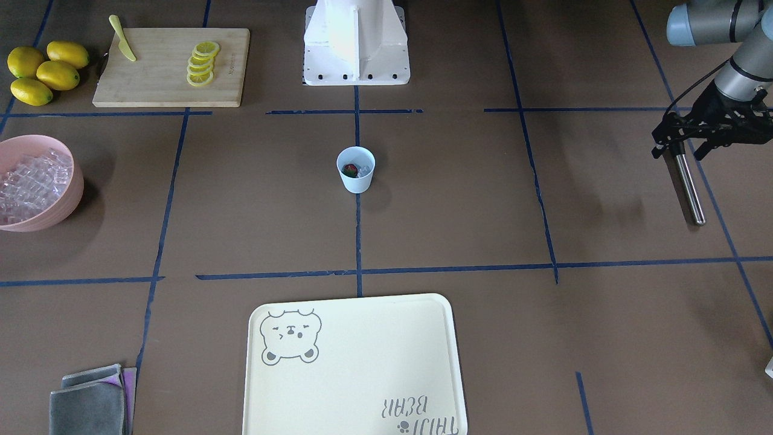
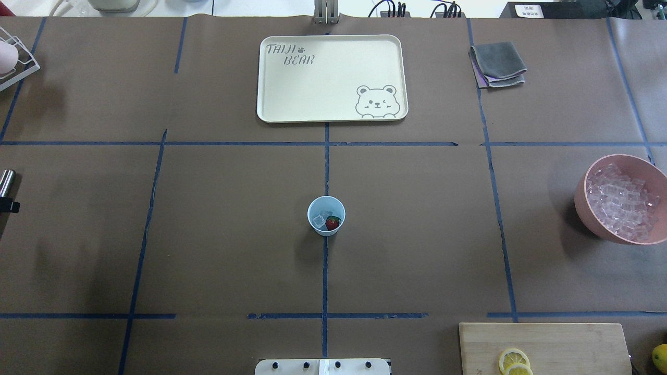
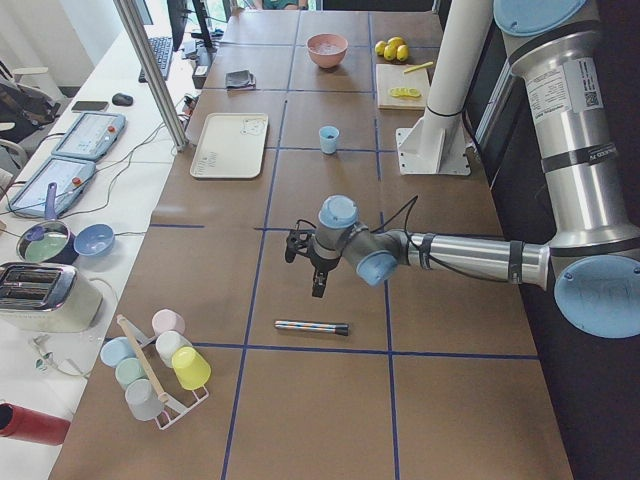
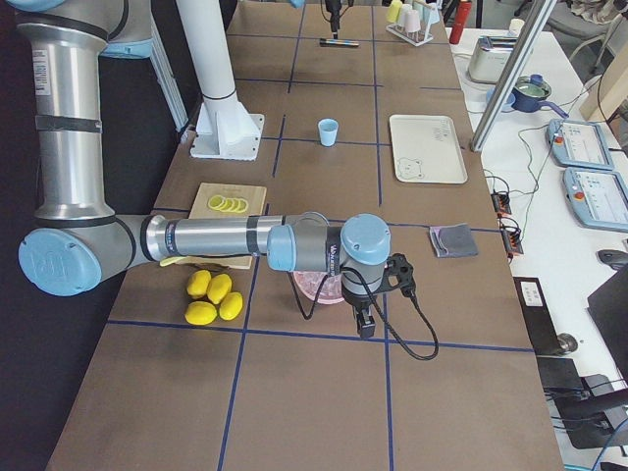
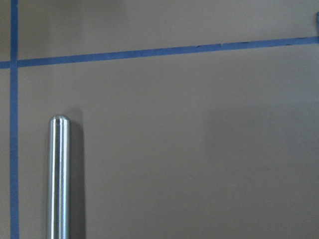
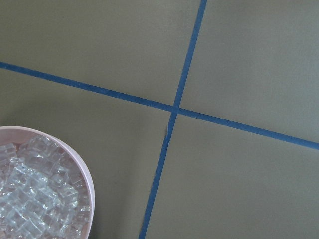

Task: Mash ice and strawberries in cup
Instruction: 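Position the left gripper around the steel masher rod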

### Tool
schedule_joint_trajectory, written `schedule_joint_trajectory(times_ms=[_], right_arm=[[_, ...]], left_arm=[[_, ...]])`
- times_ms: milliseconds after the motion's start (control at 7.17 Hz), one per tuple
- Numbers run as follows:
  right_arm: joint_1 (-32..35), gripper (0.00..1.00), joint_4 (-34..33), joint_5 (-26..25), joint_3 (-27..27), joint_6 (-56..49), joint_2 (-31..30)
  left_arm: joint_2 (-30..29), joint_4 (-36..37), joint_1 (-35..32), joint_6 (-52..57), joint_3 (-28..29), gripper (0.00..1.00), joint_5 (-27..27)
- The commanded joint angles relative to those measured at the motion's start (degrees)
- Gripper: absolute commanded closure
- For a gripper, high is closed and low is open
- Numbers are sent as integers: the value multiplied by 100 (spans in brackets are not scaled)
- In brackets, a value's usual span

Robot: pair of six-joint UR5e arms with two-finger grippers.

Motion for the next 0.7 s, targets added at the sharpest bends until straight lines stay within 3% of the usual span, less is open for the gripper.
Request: schedule_joint_trajectory(times_ms=[0,558], right_arm=[[0,1,0,0,25,4,-19],[0,1,0,0,7,4,-19]], left_arm=[[-247,-428,-11,11,780,0,8],[-802,-385,-221,37,1379,0,8]])
